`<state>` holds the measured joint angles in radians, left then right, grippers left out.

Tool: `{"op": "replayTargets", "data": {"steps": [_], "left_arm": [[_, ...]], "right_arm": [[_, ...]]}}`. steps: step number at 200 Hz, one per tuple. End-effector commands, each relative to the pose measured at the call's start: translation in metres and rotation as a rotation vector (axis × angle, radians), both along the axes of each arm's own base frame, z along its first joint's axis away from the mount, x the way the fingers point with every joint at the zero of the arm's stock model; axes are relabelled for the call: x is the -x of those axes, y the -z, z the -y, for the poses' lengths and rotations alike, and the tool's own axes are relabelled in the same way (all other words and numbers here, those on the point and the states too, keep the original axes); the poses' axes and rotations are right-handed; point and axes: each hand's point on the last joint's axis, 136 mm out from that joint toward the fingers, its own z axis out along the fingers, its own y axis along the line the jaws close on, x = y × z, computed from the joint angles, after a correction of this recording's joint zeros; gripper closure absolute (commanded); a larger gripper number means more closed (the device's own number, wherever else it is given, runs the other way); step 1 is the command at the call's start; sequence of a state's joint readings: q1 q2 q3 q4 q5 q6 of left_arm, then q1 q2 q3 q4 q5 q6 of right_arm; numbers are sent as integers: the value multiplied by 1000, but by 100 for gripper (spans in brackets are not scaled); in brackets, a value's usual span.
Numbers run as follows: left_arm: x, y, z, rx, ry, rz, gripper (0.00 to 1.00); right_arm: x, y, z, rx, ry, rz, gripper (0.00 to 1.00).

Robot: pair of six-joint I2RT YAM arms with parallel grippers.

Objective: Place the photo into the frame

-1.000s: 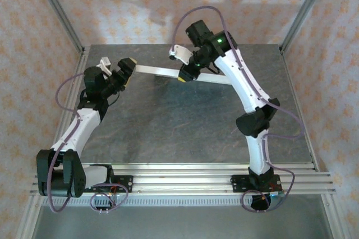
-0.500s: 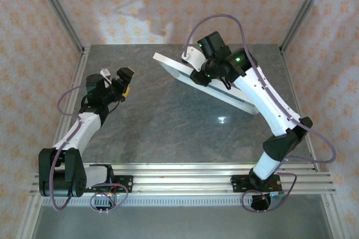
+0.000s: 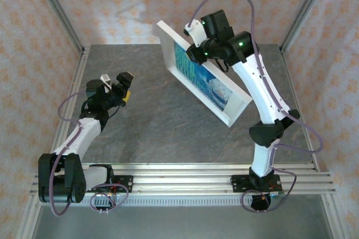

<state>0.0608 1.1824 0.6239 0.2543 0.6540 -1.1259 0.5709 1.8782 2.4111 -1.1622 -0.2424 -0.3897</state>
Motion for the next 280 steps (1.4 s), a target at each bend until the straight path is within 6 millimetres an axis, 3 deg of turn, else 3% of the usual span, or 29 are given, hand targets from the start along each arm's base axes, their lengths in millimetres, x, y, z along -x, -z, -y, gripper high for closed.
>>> {"op": "replayTargets", "data": {"steps": [1,39,90,134,164,194,260,280], "left_arm": [[-2,-5,5,28,25,34,0],[-3,-5,12,14,49,31,0],[-7,-5,27,-9,79,21,0],[-15,0,47,-32,125,3,0],[-18,10,64,-76,169,-32,0],[-16,25,79,-106,196,-69,0],[-1,92,102,-144,260,-220,0],[1,103,104,-142,265,-244,0]], "right_arm": [[-19,-48,20,-149,94,99,100],[-49,-27,47,-236,168,-9,100],[-96,2,107,-321,298,-97,100],[-125,64,172,-387,413,-251,100],[-134,107,196,-429,460,-314,100],[-139,136,204,-501,493,-373,100],[-133,233,184,-687,524,-540,100],[-129,250,182,-709,533,-565,100]]}}
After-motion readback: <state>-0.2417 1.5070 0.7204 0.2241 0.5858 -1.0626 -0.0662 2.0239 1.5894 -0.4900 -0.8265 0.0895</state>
